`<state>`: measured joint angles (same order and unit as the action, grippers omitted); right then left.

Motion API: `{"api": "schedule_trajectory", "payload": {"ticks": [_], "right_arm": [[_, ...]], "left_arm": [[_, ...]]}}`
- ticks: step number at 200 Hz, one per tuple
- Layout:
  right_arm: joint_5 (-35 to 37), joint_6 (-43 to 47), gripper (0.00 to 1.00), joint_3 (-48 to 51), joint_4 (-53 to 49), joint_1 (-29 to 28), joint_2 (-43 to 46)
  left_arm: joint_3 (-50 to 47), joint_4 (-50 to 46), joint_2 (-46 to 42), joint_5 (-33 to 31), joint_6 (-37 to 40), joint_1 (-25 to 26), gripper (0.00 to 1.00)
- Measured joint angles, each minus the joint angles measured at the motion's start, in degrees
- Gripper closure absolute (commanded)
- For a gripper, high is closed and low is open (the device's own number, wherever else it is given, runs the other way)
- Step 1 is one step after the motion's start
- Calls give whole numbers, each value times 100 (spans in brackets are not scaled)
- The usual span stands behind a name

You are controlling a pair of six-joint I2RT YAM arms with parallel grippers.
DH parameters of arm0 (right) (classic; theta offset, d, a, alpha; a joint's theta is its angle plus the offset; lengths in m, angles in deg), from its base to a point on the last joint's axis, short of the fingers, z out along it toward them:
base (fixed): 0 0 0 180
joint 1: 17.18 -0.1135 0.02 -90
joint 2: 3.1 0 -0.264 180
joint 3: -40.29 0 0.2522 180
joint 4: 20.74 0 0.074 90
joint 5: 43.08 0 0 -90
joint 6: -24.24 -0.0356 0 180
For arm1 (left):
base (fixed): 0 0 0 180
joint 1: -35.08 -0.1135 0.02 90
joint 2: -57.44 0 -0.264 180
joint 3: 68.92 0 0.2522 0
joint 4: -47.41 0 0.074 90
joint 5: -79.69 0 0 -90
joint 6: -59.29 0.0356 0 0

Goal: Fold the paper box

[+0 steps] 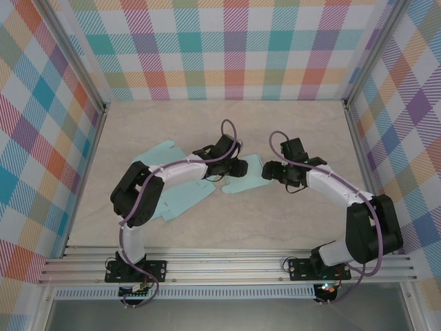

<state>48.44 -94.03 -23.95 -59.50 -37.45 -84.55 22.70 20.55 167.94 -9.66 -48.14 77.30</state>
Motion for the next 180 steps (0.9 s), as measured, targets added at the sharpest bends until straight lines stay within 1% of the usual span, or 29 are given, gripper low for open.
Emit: {"api": "schedule_trajectory", "payload": {"ticks": [14, 30, 45, 54, 89, 129, 137, 155, 180], "right_arm": [[-144, -68, 11, 96, 83, 0, 46], [-317, -175, 8, 280, 168, 0, 184], [-474, -332, 5, 487, 256, 0, 387], [-573, -435, 0, 625, 339, 0, 520], [-1032, -1010, 0, 1303, 962, 0, 920], [-1585, -1788, 1, 2048, 2227, 0, 828], [-1687, -1952, 2, 2151, 2555, 0, 704], [-1853, -2216, 3, 2275, 3176, 0, 354], [-1971, -2490, 6, 2295, 3923, 22, 20]], "left_arm": [[195, -232, -66, -332, 149, -42, 36], [448, -358, -66, -529, 317, -160, 31], [671, -492, -35, -527, 483, -363, 29], [846, -570, 39, -503, 579, -498, 29], [1469, -804, 708, -308, 1012, -844, 30], [1499, -1062, 1209, 273, 1154, -964, 43], [1499, -1043, 1217, 415, 1154, -975, 47], [1499, -1058, 1231, 673, 1150, -990, 52], [1491, -1054, 1235, 894, 1071, -1008, 60]]}}
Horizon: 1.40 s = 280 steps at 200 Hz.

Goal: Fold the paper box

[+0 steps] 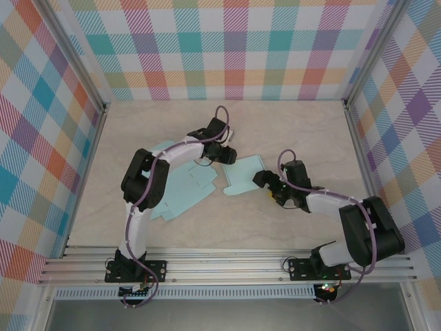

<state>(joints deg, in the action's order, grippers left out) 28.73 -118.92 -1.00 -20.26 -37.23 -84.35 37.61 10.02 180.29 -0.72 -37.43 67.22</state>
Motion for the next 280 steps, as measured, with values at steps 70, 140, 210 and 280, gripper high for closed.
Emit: {"api": "schedule_trajectory", "payload": {"ticks": [70, 140, 210, 280], "right_arm": [[-192, -374, 7, 68, 1060, 28, -426], [-267, -518, 8, 96, 1657, 13, -688], [291, -444, 7, 50, 1187, -256, -448], [743, -487, 7, 68, 730, -514, -184]], "left_arm": [[-533, 431, 28, 785, -529, -308, 76], [-557, 474, 105, 1141, -835, -455, 70], [-815, 437, -970, 424, -1047, -400, 36], [-813, 352, -992, 291, -710, 81, 20]]}}
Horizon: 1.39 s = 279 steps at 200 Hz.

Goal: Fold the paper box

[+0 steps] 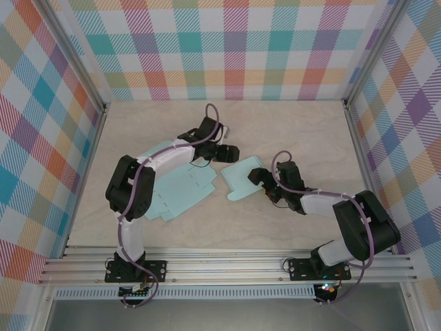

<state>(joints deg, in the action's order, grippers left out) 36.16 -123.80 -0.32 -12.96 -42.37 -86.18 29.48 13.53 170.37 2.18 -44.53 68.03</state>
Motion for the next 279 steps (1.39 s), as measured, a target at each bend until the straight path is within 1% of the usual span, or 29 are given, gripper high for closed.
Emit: {"api": "schedule_trajectory", "payload": {"ticks": [26, 42, 65, 90, 117, 128, 138, 166, 187, 218, 246, 279], "right_arm": [[122, -26, 7, 72, -24, -61, 94], [177, -37, 7, 94, -13, -79, 114], [219, -103, 7, 116, 31, -90, 114], [236, -131, 7, 157, 138, -96, 114], [247, -151, 8, 179, 232, -105, 76], [249, -155, 11, 179, 249, -105, 63], [256, -160, 12, 179, 286, -105, 26], [258, -221, 13, 179, 483, -105, -116], [221, -275, 13, 179, 739, -105, -247], [122, -282, 13, 177, 1248, -105, -533], [0, -278, 13, 114, 1749, -105, -835], [-166, -273, 13, -131, 2173, -105, -1228]], "left_arm": [[0, -114, 140, -20, 83, 107, 20], [-2, -149, 214, -20, 120, 111, 23], [-11, -232, 286, -57, 151, 109, 30], [-52, -234, 348, -83, 136, 109, 41], [-83, -195, 402, -33, 125, 96, 46], [-87, -177, 402, 7, 118, 87, 49], [-109, -133, 402, 39, 116, 76, 54], [-184, 61, 402, 295, 63, -15, 66], [-240, 190, 402, 503, -7, -181, 70], [-229, 258, 461, 748, -28, -387, 74], [-114, 249, 562, 935, -15, -444, 82], [103, 273, 769, 1309, -2, -568, 88]]}}
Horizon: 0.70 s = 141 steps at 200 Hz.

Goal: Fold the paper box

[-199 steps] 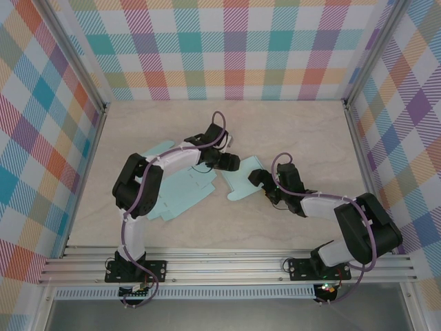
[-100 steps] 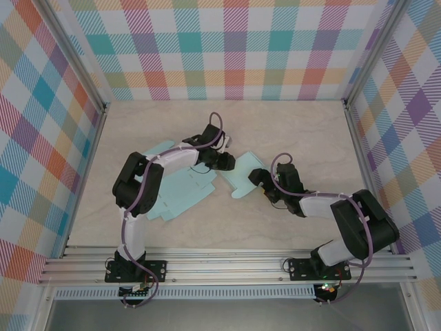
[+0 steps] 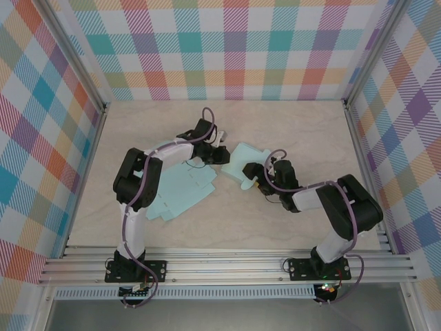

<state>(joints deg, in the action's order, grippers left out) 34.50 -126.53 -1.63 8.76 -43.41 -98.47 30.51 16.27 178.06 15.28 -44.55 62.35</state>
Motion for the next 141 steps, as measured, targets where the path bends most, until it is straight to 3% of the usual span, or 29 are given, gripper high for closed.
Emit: {"api": "schedule_trajectory", "payload": {"ticks": [51, 141], "right_arm": [[-133, 37, 13, -188, 310, 0, -321], [-240, 168, 12, -304, 407, 39, -463]], "left_arm": [[153, -31, 164, 501, 109, -190, 97], [535, -273, 470, 1038, 363, -455, 100]]}}
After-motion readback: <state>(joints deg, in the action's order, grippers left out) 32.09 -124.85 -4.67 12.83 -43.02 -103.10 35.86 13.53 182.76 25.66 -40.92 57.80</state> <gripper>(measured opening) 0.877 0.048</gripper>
